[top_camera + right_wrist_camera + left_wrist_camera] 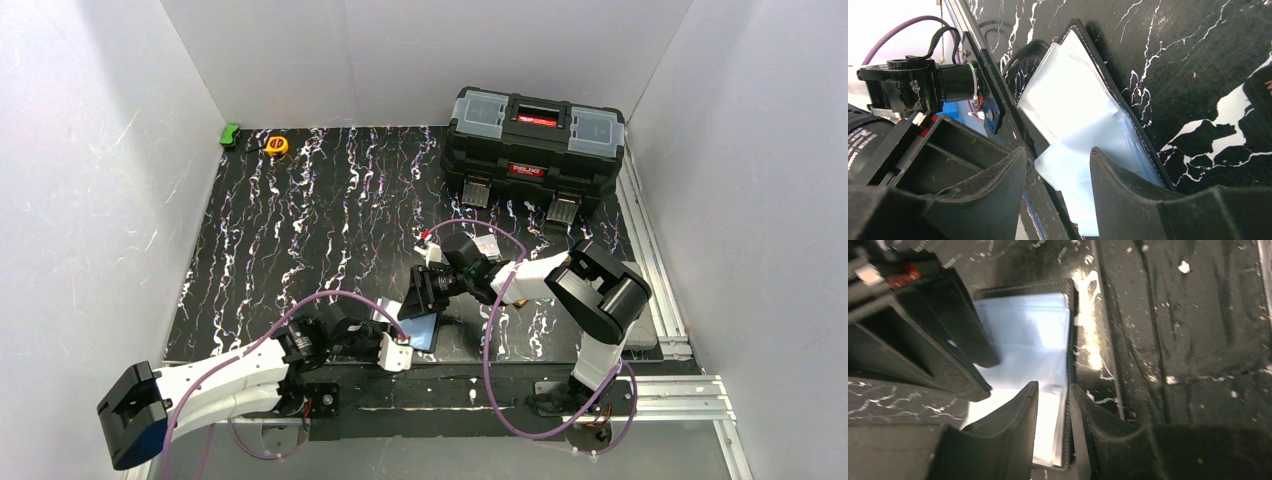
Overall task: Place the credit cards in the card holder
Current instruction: Open the card holder at the center of the board.
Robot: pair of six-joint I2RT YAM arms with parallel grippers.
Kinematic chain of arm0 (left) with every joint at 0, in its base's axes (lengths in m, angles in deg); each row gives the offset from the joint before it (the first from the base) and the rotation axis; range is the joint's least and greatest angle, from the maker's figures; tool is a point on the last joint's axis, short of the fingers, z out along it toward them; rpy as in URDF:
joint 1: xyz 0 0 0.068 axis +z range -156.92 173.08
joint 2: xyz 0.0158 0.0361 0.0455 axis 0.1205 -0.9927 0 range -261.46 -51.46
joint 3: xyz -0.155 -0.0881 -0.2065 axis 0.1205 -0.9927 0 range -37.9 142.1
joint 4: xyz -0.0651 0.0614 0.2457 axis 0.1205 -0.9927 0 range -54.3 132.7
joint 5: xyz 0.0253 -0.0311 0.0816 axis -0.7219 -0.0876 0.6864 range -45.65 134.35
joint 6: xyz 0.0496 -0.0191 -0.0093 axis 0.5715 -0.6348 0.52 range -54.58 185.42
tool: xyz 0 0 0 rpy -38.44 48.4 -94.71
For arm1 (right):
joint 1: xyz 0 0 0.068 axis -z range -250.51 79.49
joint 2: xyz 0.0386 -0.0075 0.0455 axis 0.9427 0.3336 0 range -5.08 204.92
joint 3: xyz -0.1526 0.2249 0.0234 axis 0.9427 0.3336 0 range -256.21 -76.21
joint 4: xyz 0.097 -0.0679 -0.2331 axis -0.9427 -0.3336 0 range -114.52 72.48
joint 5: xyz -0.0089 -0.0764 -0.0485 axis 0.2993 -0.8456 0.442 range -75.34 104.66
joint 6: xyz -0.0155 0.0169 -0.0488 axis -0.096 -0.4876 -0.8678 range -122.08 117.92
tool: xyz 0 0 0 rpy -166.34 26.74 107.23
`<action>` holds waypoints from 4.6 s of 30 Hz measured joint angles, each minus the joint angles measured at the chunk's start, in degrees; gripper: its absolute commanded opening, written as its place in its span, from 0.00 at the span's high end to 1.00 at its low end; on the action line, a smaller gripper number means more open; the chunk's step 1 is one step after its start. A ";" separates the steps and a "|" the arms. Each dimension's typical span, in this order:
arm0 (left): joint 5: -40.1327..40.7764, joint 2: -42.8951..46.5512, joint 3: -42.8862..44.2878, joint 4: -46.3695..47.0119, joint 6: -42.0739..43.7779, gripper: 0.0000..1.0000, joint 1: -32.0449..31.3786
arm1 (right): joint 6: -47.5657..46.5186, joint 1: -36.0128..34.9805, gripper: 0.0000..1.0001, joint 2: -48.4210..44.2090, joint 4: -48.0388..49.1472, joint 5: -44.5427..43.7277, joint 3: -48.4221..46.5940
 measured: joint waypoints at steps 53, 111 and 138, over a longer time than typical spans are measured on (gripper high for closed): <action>20.22 -5.70 -1.11 9.29 2.49 0.74 -8.92 | 0.02 0.00 0.41 0.00 -0.04 -0.26 0.00; 10.08 -7.93 6.75 -0.35 -15.21 0.96 4.72 | -0.09 8.57 0.32 -13.38 -0.28 -3.93 10.78; 11.08 -9.42 4.74 2.40 -8.96 0.98 4.72 | -1.62 7.63 0.36 -4.98 0.85 -2.54 4.52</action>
